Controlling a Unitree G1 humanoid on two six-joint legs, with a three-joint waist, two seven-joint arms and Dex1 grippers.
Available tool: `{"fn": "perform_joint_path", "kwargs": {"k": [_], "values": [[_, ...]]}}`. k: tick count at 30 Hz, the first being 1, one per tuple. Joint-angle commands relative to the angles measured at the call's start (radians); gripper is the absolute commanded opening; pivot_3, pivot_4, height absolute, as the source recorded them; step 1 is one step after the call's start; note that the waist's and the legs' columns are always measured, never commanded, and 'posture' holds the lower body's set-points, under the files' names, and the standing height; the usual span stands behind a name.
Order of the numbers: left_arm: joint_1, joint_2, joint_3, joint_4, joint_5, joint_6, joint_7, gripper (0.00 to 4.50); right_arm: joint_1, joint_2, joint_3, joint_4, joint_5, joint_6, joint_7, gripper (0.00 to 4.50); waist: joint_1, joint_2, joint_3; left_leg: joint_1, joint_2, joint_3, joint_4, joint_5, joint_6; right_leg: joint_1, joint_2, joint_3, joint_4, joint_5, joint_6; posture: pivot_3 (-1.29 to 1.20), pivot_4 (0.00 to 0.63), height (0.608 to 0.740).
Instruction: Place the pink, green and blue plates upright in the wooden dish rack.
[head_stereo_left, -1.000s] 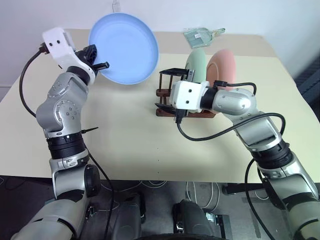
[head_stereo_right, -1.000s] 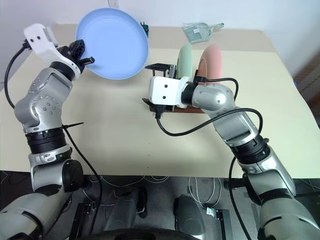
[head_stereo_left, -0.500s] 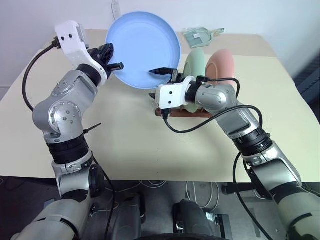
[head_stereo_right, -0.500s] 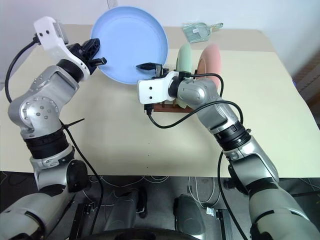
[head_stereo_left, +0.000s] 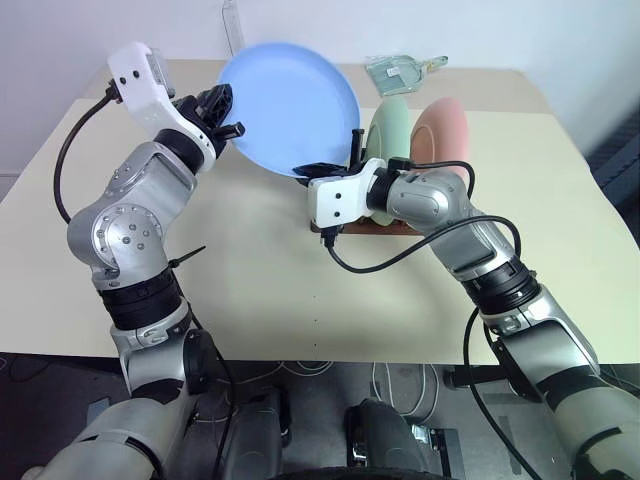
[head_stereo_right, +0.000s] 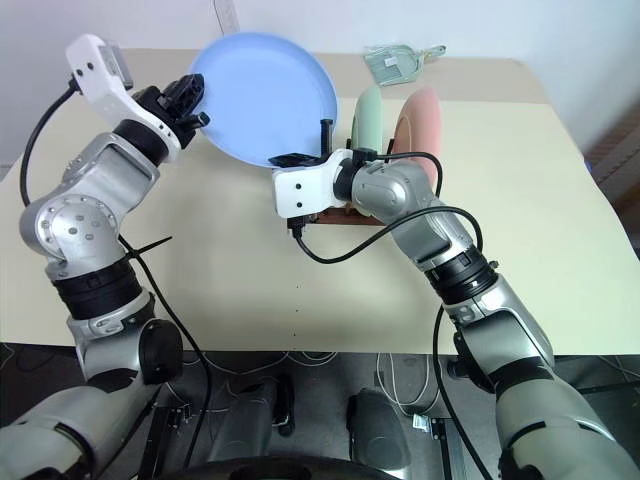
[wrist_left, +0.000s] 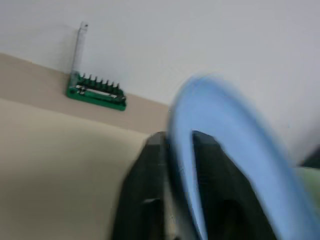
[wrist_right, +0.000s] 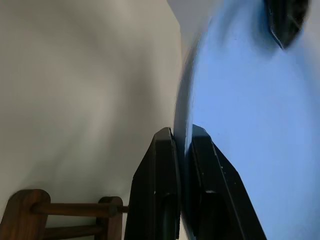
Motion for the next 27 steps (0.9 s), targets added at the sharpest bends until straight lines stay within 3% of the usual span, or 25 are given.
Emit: {"fn": "perform_joint_path", "kwargs": {"k": [1, 5, 11, 18, 22, 27], "values": [[-0.042, -0.015, 0.076, -0.009, -0.066, -0.090, 0.006, 2.48, -0.011, -0.001, -0.037, -0.038, -0.004, -0.009, -0.014, 0.00, -0.002, 0.000, 0.000, 0.000, 0.000, 0.000, 0.000, 0.000, 0.000, 0.000, 0.000, 0.000, 0.000, 0.000, 0.000, 0.00, 0.150, 0.732], [-0.063, 0.005, 0.154, 0.032, -0.070, -0.240, 0.019, 4.48, -0.010, 0.000, -0.038, -0.041, -0.006, -0.016, -0.010, 0.00, -0.005, 0.000, 0.000, 0.000, 0.000, 0.000, 0.000, 0.000, 0.000, 0.000, 0.000, 0.000, 0.000, 0.000, 0.000, 0.00, 0.150, 0.732], [-0.040, 0.099, 0.164, 0.129, -0.005, -0.374, 0.004, 4.48, -0.013, 0.006, -0.040, -0.034, -0.006, -0.031, -0.019, 0.00, -0.001, 0.000, 0.000, 0.000, 0.000, 0.000, 0.000, 0.000, 0.000, 0.000, 0.000, 0.000, 0.000, 0.000, 0.000, 0.00, 0.150, 0.732], [0.253, 0.275, 0.032, 0.228, 0.142, -0.507, -0.313, 4.48, -0.046, 0.108, -0.134, -0.079, 0.145, 0.042, -0.028, 0.00, -0.007, 0.000, 0.000, 0.002, 0.000, 0.001, -0.001, 0.000, -0.001, 0.000, 0.002, 0.000, 0.002, 0.000, 0.000, 0.00, 0.150, 0.732], [0.447, 0.343, -0.131, 0.169, 0.222, -0.579, -0.520, 4.48, -0.018, 0.219, -0.244, -0.206, 0.380, 0.269, -0.018, 0.00, -0.003, 0.000, 0.000, 0.001, 0.001, 0.001, -0.001, 0.000, -0.001, -0.001, 0.002, 0.000, 0.002, 0.000, 0.000, 0.00, 0.150, 0.732], [0.525, 0.343, -0.214, 0.105, 0.222, -0.602, -0.633, 4.48, 0.020, 0.352, -0.369, -0.378, 0.660, 0.595, -0.092, 0.00, 0.003, -0.001, -0.001, 0.000, 0.000, 0.000, -0.001, 0.000, -0.001, -0.001, 0.000, 0.000, 0.002, 0.000, -0.001, 0.00, 0.150, 0.732]]}}
